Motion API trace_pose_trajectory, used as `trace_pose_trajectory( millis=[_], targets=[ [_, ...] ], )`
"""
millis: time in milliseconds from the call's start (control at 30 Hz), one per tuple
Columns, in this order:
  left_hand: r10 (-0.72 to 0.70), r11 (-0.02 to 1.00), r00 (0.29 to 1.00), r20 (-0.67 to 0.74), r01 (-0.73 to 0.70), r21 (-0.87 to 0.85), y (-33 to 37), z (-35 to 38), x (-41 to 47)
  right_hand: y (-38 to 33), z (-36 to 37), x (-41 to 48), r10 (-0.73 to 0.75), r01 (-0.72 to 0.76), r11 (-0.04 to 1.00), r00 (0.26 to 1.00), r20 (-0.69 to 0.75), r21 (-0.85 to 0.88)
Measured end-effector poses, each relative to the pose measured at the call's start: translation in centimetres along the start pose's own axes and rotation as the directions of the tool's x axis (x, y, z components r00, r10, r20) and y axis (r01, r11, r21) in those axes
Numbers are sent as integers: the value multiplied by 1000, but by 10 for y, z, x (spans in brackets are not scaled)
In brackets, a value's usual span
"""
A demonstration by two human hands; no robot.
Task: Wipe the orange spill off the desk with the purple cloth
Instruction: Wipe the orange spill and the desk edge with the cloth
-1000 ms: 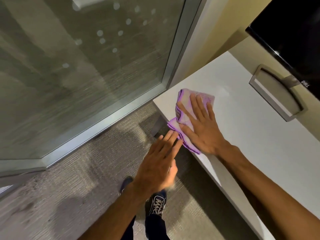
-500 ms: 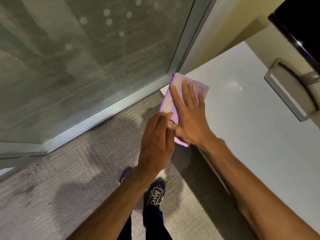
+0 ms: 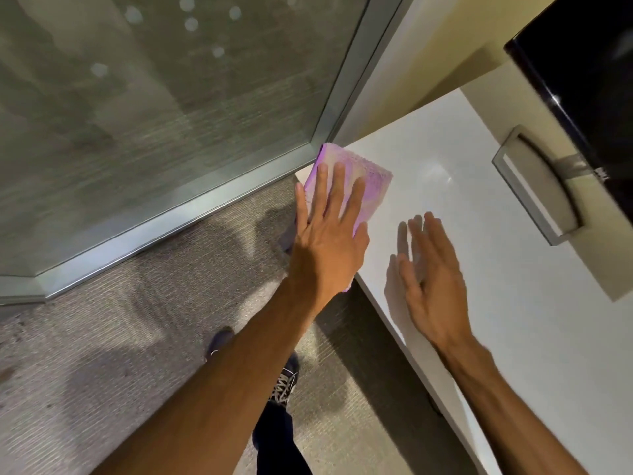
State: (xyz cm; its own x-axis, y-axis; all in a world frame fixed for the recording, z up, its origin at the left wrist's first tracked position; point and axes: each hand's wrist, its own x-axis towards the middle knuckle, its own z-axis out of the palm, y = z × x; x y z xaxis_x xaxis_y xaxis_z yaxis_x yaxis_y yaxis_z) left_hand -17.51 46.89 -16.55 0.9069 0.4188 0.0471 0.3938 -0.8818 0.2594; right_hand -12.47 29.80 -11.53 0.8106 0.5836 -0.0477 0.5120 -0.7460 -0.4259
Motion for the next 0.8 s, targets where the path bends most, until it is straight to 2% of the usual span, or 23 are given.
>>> trace_pose_trajectory(
  millis=[133, 267, 367, 467, 533, 600, 633, 667, 700, 767, 800],
  targets=[
    [38, 995, 998, -47, -42, -89, 2, 5, -20, 3, 18, -54, -110, 110, 993, 994, -14, -43],
    [183, 974, 978, -100, -194, -115, -5, 7, -29, 20, 20, -59, -175, 175, 981, 985, 15, -85],
    [319, 938, 936, -151, -334, -92, -6, 10, -29, 35, 21, -59, -225, 227, 971, 974, 37, -76],
    [482, 858, 854, -195, -506, -93, -4, 10, -23, 45, 23, -66, -190, 182, 977, 980, -64, -109],
    [588, 784, 761, -274, -620, -38, -5, 9, -14, 45, 25, -70, -118, 102, 987, 984, -131, -125],
    [664, 719, 651, -368, -691, 76, -5, 9, 2, 42, 25, -70, -55, 40, 991, 992, -116, -130],
    [686, 702, 628, -368, -704, 105, -4, 8, 11, 41, 24, -71, -38, 25, 991, 995, -95, -132],
    [693, 706, 654, -304, -701, 102, -2, 5, 19, 41, 24, -71, -32, 22, 991, 997, -77, -135],
    [675, 736, 717, -173, -671, 93, 1, 3, 27, 41, 23, -70, -36, 27, 990, 997, -64, -142],
    [563, 808, 821, 97, -572, 141, 7, 4, 43, 41, 22, -69, -47, 39, 984, 998, -42, -174],
    [511, 832, 847, 146, -531, 164, 12, 4, 48, 41, 21, -69, -43, 38, 981, 999, -25, -190]
  ],
)
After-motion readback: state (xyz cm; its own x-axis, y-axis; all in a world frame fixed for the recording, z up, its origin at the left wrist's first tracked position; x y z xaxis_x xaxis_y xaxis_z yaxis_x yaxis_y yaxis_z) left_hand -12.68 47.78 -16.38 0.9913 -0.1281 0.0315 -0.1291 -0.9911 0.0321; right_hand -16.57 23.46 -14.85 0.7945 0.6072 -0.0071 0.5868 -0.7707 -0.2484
